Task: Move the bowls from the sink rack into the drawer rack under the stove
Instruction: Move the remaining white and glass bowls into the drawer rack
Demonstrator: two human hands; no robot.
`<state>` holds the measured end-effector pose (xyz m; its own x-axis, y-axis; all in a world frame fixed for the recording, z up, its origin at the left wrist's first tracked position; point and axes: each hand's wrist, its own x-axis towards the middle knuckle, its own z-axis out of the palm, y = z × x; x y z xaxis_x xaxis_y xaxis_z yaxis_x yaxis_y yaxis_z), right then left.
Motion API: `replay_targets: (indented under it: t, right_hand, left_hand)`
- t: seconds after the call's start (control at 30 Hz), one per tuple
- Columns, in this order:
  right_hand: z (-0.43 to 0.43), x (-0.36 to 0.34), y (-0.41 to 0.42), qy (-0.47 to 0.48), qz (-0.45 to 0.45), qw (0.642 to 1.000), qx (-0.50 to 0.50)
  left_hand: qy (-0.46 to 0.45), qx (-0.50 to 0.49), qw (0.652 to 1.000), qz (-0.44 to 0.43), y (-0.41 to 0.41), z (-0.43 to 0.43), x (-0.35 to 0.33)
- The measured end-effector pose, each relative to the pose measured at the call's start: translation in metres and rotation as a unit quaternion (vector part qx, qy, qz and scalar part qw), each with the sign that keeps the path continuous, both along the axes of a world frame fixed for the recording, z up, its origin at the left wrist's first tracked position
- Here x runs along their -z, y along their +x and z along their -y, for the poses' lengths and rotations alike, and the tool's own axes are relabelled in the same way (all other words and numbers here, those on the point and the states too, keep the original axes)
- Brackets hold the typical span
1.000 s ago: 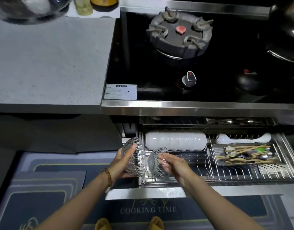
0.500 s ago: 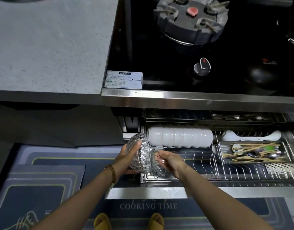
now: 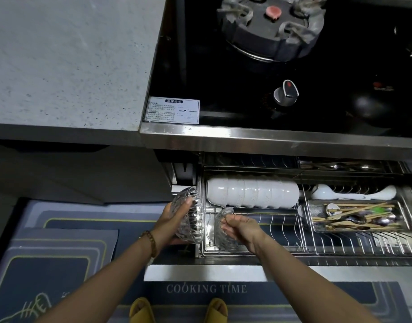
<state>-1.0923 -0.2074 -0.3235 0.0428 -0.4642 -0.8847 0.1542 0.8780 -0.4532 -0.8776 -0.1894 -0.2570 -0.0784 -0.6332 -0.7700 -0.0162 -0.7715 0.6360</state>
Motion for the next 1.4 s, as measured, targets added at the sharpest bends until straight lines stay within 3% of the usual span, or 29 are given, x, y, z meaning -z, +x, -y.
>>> replay_targets:
  t: [0.27, 0.5, 0.73, 1.0, 1.1, 1.13, 1.23, 1.3, 1.4]
  right_hand:
    - [0.004, 0.001, 0.003, -0.035, -0.002, 0.998, 0.052]
    - [0.002, 0.000, 0.011, -0.037, 0.029, 0.999, -0.013]
    - [0.003, 0.009, 0.018, -0.026, 0.026, 0.999, 0.007]
    - [0.001, 0.005, 0.018, -0.038, -0.041, 0.994, -0.092]
    - [0.001, -0.022, 0.021, -0.124, -0.176, 0.969, -0.125]
    - [0.001, -0.037, 0.022, -0.175, -0.185, 0.960, -0.120]
    - [-0.010, -0.086, 0.019, -0.295, -0.057, 0.938, -0.174]
    - [-0.019, -0.110, 0.019, -0.294, 0.007, 0.929, -0.226]
    - [-0.028, -0.118, 0.015, -0.312, 0.011, 0.929, -0.198]
  left_hand:
    - [-0.001, -0.011, 1.000, -0.010, -0.003, -0.001, -0.003]
    - [0.005, -0.004, 1.000, 0.001, 0.000, -0.002, -0.003]
    - [0.005, 0.001, 1.000, 0.003, -0.003, -0.004, -0.003]
    - [0.001, -0.003, 1.000, 0.005, -0.005, -0.004, -0.001]
    - [0.009, -0.016, 1.000, -0.018, -0.010, -0.002, -0.006]
    - [0.010, -0.018, 0.999, -0.032, -0.012, -0.001, -0.009]
    - [0.003, -0.006, 0.998, -0.061, -0.025, 0.003, -0.016]
    - [0.002, 0.006, 0.997, -0.071, -0.035, 0.007, -0.015]
    - [0.029, 0.030, 0.996, -0.074, -0.051, 0.014, -0.006]
